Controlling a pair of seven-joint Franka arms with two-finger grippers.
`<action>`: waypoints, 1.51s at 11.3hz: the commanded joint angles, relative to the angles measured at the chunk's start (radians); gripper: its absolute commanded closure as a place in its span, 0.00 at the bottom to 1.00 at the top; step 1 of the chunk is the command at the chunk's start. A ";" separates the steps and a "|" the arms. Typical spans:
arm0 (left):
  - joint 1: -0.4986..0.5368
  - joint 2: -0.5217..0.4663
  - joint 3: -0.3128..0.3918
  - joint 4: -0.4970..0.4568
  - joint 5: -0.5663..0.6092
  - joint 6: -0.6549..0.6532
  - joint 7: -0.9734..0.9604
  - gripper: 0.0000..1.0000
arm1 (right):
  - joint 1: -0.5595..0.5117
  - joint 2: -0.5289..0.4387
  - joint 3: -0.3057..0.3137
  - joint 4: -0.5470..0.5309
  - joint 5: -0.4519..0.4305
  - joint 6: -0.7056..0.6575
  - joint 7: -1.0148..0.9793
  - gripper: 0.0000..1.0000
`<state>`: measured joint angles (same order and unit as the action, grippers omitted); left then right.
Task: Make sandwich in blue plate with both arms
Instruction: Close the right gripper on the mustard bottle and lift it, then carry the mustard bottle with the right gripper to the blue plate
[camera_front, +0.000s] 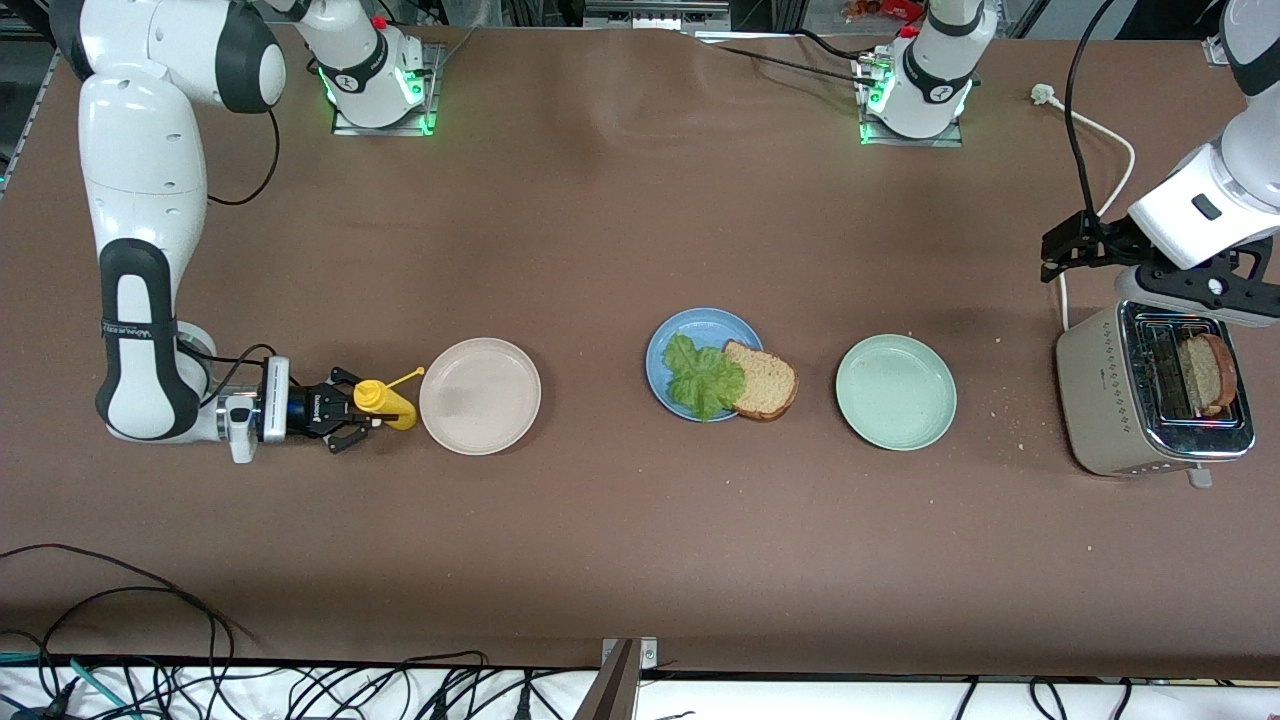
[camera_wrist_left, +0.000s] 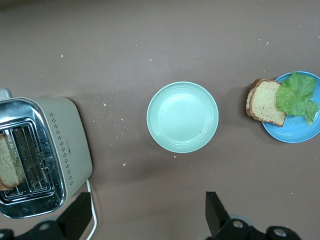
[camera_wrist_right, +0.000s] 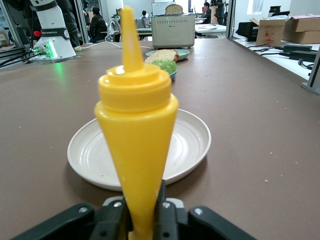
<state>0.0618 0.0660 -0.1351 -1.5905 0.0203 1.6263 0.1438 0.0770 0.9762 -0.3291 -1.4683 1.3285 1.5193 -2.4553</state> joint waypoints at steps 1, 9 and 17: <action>-0.002 0.009 0.002 0.030 -0.019 -0.025 0.016 0.00 | 0.003 -0.011 -0.008 0.000 0.008 0.022 0.070 1.00; 0.001 0.009 0.002 0.030 -0.020 -0.023 0.017 0.00 | 0.246 -0.266 -0.126 -0.027 -0.357 0.139 0.689 1.00; 0.007 0.009 0.002 0.030 -0.022 -0.023 0.020 0.00 | 0.835 -0.317 -0.383 0.026 -0.641 0.140 1.509 1.00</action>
<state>0.0637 0.0672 -0.1337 -1.5878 0.0200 1.6254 0.1438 0.8136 0.6921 -0.6986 -1.4530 0.7981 1.6571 -1.1652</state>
